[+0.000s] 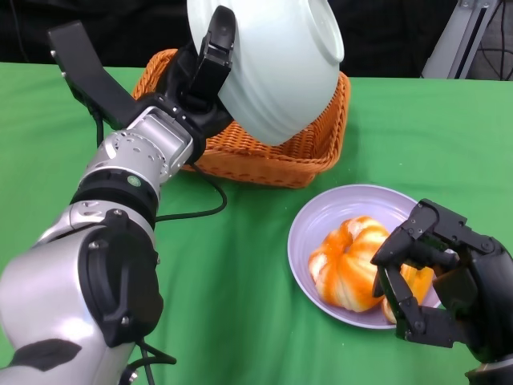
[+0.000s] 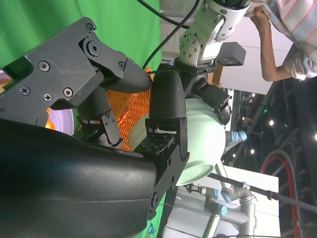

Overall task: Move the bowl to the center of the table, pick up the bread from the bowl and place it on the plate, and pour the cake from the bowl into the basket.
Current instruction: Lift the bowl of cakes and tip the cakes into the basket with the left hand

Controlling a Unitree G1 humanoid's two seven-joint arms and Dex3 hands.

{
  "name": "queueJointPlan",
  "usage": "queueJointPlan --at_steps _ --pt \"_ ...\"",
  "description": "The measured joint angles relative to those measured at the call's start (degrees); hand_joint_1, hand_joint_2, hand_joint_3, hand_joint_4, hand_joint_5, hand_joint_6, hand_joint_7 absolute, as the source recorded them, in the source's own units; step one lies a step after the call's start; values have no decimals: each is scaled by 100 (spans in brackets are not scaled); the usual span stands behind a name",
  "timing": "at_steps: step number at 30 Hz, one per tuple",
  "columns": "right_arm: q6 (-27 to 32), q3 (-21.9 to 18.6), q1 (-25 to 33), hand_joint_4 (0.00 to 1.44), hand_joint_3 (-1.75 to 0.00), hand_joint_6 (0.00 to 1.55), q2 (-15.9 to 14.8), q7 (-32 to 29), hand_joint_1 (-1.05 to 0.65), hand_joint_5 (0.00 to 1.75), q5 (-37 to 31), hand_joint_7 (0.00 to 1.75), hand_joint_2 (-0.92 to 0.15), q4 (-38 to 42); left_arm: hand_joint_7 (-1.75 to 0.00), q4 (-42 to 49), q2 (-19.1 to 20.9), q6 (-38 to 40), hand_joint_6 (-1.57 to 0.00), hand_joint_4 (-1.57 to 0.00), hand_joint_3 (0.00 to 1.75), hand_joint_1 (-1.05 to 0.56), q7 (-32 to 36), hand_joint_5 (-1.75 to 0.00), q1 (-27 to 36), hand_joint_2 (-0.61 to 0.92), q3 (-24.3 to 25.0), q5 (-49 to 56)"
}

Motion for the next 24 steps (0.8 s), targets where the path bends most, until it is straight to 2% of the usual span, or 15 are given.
queueJointPlan --at_steps 10,13,16,24 --pt "-174 0 -19 76 -115 66 -30 26 -9 165 -32 145 -42 86 -175 0 -31 62 -78 -94 109 -27 72 -175 -2 57 160 -194" --pt "-229 1 -37 76 -116 66 -37 35 -8 165 -40 144 -42 146 -175 0 -34 134 -77 -92 95 -28 94 -175 -5 64 254 -311" --pt "-234 9 -45 76 -117 66 -44 48 -8 165 -40 144 -41 162 -175 0 -33 231 -77 -91 91 -26 95 -175 -17 65 367 -428" --pt "-310 39 -48 75 -117 67 -50 54 -9 165 -44 143 -40 172 -175 0 -33 269 -77 -91 96 -25 146 -175 -30 63 376 -521"
